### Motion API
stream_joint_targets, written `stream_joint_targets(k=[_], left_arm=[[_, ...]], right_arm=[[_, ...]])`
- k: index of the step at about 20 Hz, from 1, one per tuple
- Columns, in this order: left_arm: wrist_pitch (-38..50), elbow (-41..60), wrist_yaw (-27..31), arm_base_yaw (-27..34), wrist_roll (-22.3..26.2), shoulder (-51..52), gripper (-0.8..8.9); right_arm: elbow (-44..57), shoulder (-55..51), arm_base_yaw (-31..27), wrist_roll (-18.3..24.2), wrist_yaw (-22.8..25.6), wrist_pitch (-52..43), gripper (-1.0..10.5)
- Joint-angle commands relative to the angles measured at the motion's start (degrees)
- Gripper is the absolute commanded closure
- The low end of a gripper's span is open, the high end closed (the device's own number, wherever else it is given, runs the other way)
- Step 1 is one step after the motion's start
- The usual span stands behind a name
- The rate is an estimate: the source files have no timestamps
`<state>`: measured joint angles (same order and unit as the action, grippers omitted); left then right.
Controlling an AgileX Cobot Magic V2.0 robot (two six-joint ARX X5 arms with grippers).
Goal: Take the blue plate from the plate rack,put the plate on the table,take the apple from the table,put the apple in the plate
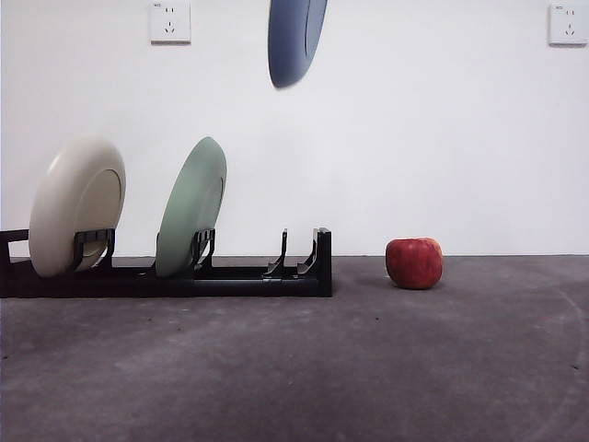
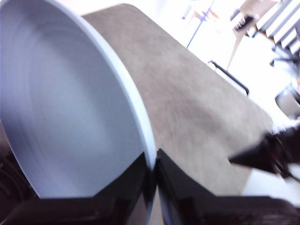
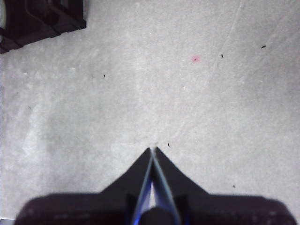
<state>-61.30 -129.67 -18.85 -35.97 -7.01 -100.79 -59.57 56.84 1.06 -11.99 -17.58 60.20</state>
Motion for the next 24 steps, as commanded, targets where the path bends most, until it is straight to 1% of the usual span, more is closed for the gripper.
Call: stream_joint_targets(k=[1,3,5,6,9,11,13,15,18,20,22,24], left_arm=[[-3.58,0.02,5.09,-2.78,7.28,2.64,8.22],[-8.94,0.02,11.39,-5.49,10.45,3.67,8.22],[-13.77,0.04,13.79,-7.41,12.41,3.74,8.22],[-14.25,0.42,14.84,-8.07,13.53,3.74,8.22],[-14.29,0.61,15.98,-10.40,13.40,3.89,8.22],[-14.36,2.49,19.61,-12.48,13.62,5.07,8.22],[-14.34,9.60,24.02,-15.15,13.18,8.90,8.22],[-14.34,18.88,26.73,-17.59,11.15,13.84,8.22],[-12.26,30.25,33.92,-21.40,9.99,18.97,8.22],[-9.35,36.15,35.82,-23.58,9.92,20.57,8.22],[-9.11,40.50,38.21,-25.75,9.90,20.46,8.22],[-6.56,45.97,39.78,-27.93,9.97,19.93,8.22]], right_arm=[[-0.28,0.02,0.07,0.61,0.04,-0.15,9.5],[-0.28,0.02,0.11,0.59,0.04,-0.13,9.5],[-0.28,0.02,0.11,0.59,0.04,-0.15,9.5],[-0.26,0.02,0.11,0.59,0.04,-0.13,9.5],[-0.26,0.02,0.11,0.61,0.04,0.11,9.5],[-0.26,0.02,0.11,0.66,0.04,0.55,9.5],[-0.26,0.00,0.11,1.09,0.04,1.29,9.5],[-0.26,0.00,0.11,1.64,0.04,1.53,9.5],[-0.26,0.00,0.11,1.62,0.04,0.79,9.5],[-0.26,0.00,0.11,1.64,0.04,0.90,9.5],[-0.26,0.00,0.11,1.70,0.04,1.42,9.5],[-0.26,0.00,0.11,2.10,0.07,1.49,9.5]])
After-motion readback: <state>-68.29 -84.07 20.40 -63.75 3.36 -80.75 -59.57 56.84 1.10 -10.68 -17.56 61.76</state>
